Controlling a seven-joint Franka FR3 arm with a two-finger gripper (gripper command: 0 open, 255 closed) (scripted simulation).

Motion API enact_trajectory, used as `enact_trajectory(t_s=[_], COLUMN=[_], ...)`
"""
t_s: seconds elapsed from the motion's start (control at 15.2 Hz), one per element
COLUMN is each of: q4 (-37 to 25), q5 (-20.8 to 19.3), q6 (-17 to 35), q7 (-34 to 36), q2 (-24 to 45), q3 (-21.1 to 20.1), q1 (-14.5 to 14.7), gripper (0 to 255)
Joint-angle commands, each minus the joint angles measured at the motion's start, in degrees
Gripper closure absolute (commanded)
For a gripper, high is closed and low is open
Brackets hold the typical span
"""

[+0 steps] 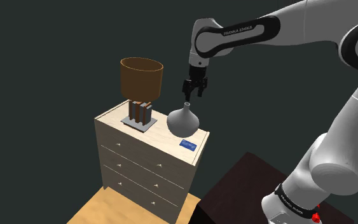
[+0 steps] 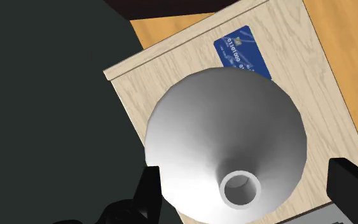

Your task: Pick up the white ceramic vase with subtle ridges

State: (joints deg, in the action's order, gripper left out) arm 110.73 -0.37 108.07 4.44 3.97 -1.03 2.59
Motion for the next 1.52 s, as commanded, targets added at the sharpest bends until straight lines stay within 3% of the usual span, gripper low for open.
enact_trajectory(t_s=[0.0, 0.07, 0.66, 0.73, 1.45], q4=[-3.74, -5.47, -2.07, -2.06, -2.88], q5=[-0.04, -0.07, -0.13, -0.13, -0.11], q6=[0.46, 0.62, 5.96, 5.97, 4.56], q7=[-0.23, -0.33, -0.27, -0.26, -0.29], q2=[4.17, 6.05, 7.99, 7.99, 7.41], q3=[-0.14, -0.19, -0.18, -0.19, -0.19], q1=[0.14, 0.2, 0.2, 0.21, 0.2], gripper=[0, 0, 0, 255, 255])
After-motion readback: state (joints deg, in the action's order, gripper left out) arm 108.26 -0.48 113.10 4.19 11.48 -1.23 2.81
